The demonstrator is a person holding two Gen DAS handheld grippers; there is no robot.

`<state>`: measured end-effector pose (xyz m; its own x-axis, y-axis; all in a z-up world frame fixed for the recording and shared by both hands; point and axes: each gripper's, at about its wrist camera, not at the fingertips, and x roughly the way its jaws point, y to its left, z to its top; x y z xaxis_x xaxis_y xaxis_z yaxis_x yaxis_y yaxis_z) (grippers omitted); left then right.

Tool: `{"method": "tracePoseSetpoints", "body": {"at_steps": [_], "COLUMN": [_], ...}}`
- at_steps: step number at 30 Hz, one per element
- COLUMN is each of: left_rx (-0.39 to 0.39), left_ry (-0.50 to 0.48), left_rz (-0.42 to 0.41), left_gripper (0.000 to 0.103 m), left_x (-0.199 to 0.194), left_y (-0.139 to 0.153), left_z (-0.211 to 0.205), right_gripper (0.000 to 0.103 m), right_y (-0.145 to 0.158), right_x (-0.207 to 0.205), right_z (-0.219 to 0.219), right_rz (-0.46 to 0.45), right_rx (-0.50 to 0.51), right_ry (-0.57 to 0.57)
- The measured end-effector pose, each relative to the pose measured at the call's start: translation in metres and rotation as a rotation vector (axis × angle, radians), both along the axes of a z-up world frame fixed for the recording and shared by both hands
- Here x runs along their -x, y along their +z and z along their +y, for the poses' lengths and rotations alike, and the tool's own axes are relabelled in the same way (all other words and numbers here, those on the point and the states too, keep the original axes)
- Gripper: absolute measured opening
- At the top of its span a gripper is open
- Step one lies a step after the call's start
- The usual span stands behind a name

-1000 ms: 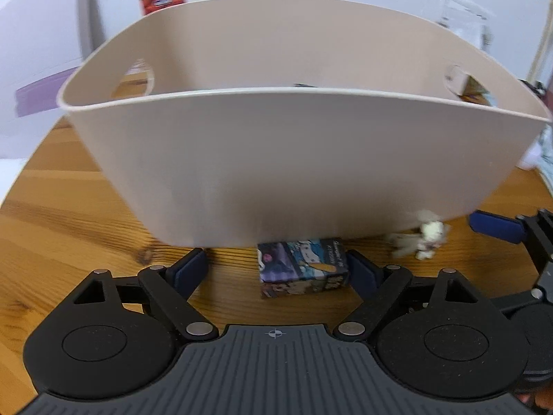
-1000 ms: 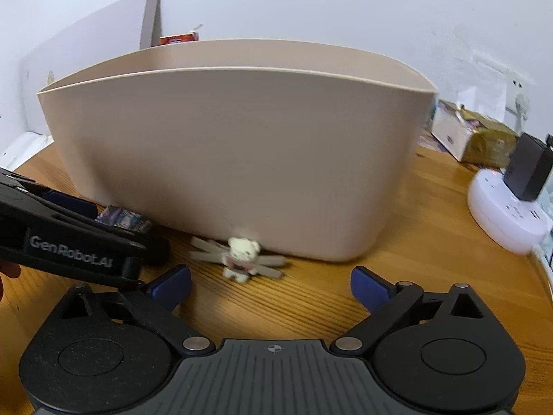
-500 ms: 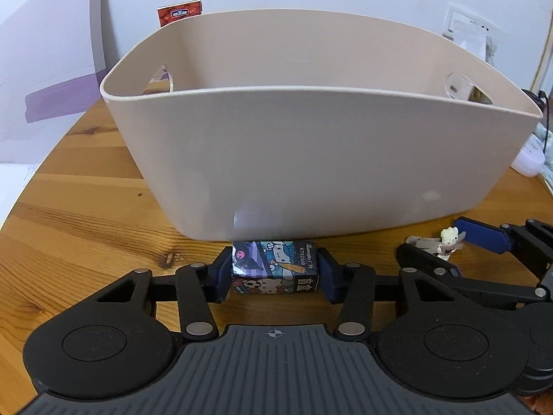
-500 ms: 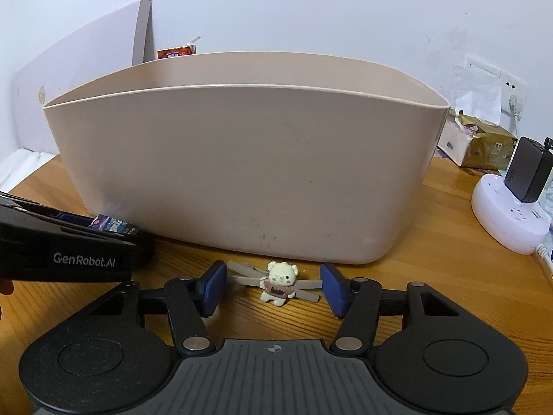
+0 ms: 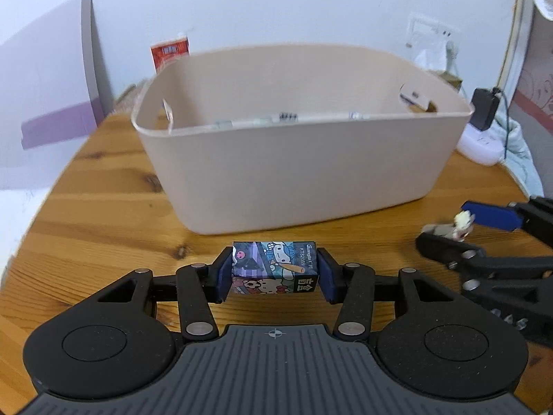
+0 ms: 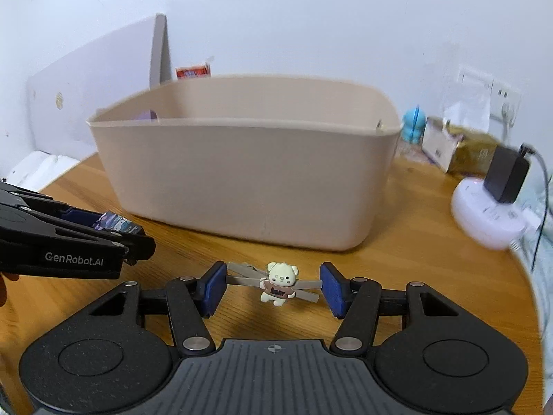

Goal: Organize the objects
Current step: 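Drop the purple box and bear figure into the bin with both tools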

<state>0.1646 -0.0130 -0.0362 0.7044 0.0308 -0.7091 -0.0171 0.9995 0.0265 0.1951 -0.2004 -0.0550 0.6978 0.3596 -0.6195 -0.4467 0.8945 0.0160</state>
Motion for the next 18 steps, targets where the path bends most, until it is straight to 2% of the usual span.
{"method": "tracePoseSetpoints", "body": {"at_steps": [8, 14, 18], "left_rx": [-0.003, -0.017, -0.048], "left_ry": [0.000, 0.008, 0.024], "left_rz": [-0.148, -0.205, -0.202], "left_gripper": [0.050, 0.050, 0.050], "left_x": [0.018, -0.011, -0.047], "left_y": [0.060, 0.092, 0.095], "left_z": [0.006, 0.008, 0.002], "right_gripper": [0.056, 0.056, 0.056], "right_y": [0.061, 0.102, 0.117], "right_x": [0.017, -0.002, -0.026], "right_z": [-0.024, -0.028, -0.023], "right_rz": [-0.140, -0.238, -0.281], "right_rx": [-0.057, -0.102, -0.114], "right_ry": [0.001, -0.029, -0.054]}}
